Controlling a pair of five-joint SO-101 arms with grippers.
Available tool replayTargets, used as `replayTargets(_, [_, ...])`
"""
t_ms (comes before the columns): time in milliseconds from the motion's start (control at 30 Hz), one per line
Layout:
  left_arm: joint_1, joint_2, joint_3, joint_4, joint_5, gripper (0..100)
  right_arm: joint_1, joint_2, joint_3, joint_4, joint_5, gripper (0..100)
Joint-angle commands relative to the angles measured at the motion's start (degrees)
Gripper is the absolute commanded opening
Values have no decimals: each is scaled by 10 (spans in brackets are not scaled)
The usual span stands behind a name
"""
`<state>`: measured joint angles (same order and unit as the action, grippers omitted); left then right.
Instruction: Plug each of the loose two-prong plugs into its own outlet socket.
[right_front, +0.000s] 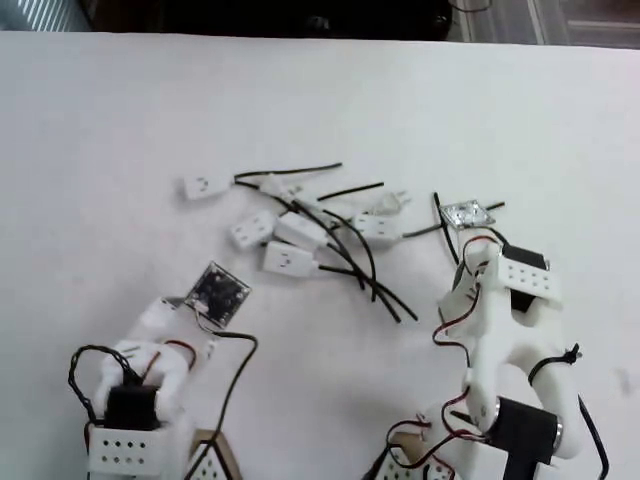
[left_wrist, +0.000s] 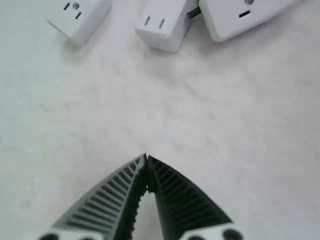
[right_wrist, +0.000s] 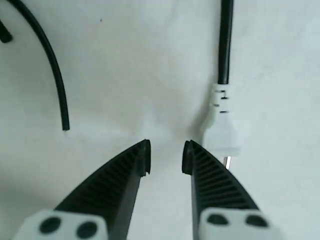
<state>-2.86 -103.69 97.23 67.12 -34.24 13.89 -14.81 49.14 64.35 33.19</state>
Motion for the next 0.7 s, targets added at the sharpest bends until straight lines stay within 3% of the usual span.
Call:
replayTargets(0, [-5,-1,-2,4,-4,24,4,-37,-17,3,5,116])
replayTargets(333, [-5,-1,-2,4,-4,24,7,-41,-41,2,45,117])
replayTargets(533, [-5,-1,-2,4,-4,24,30,10,-44,-45,47,117])
replayTargets(667, [-5,-1,-2,4,-4,24,40,54,-44,-54,88,117])
